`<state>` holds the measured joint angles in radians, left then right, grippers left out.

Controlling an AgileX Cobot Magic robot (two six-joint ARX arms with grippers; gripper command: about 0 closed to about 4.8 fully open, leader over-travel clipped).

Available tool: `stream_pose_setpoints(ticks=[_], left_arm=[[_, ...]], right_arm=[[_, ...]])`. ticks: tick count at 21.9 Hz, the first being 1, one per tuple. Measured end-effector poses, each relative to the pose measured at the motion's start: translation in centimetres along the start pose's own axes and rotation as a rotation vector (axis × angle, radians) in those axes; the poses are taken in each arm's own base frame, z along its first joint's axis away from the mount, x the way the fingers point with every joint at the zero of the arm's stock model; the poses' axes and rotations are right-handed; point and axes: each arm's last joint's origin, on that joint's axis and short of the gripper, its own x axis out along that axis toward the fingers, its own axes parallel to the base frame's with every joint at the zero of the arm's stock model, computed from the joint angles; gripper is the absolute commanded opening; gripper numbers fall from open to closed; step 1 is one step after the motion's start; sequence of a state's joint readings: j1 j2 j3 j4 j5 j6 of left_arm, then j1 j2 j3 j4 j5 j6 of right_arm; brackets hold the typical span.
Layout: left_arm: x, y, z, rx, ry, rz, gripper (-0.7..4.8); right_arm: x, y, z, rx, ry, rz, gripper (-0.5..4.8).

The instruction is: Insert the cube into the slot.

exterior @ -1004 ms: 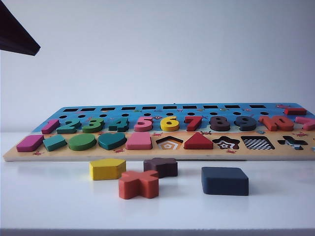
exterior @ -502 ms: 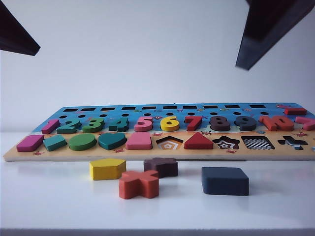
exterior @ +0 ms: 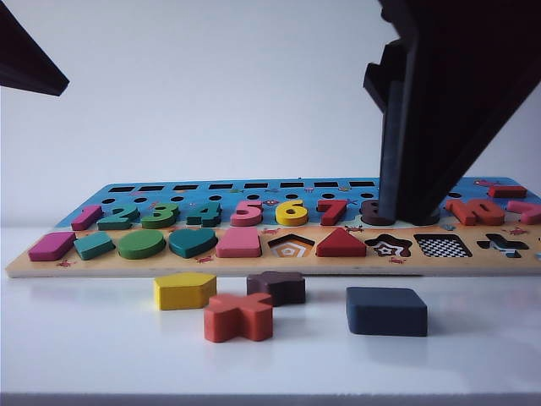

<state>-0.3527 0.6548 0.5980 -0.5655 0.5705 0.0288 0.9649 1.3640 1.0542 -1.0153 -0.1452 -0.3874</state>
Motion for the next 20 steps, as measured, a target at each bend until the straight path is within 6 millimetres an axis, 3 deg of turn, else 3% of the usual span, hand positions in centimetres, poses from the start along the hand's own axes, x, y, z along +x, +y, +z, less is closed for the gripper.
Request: stream_pose_setpoints(ticks=[4,20], left_arm=[[0.0,0.0,0.0,0.0,0.0,0.0,0.09],[-0.2,-0.1,0.0,0.006,-0.009,0.0,0.09]], right_arm=[[0.4,-0.3,0.6,-0.012,-0.034,-0.016,3.78],[1.6,-1.0,0.9,0.007,-0.002,0.001,3.77]])
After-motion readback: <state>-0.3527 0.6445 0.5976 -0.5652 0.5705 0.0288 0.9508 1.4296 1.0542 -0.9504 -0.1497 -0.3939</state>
